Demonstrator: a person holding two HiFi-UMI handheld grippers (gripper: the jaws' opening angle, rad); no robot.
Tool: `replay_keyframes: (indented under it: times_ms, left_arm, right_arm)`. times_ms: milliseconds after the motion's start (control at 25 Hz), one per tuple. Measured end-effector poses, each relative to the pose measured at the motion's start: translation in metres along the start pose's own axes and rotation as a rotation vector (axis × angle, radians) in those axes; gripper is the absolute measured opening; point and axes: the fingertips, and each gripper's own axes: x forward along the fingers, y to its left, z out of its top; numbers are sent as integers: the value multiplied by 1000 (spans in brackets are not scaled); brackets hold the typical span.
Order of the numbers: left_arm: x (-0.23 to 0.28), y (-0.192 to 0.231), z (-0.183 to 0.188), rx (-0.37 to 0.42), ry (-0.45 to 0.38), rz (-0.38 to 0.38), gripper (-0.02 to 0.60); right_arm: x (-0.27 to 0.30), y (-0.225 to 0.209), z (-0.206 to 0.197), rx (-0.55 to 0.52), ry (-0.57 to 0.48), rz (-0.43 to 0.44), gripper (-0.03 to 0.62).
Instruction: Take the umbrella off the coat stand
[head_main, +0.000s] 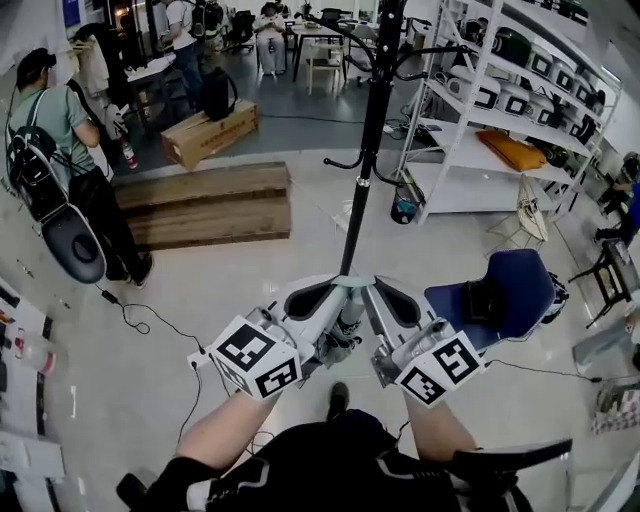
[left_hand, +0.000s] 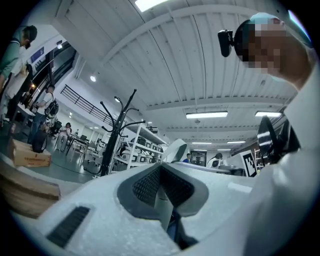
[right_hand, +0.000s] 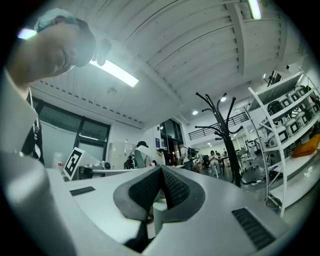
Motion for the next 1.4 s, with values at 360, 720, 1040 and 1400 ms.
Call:
replay_keyframes:
  times_ms: [360, 720, 1040, 1400]
  left_arm:
    - [67, 46, 9, -21, -26, 14, 11]
    - [133, 91, 15, -34, -32, 45, 11]
    - [160, 127, 23, -13, -23, 48, 11]
    - [194, 168, 39, -3, -66, 21, 11]
  right_arm:
    - [38, -73, 11, 1, -4, 32, 8]
    - [73, -141, 20, -7, 5, 74, 8]
    - [105, -172, 23, -14, 1, 96, 8]
    - [145, -210, 31, -56, -11, 65, 8]
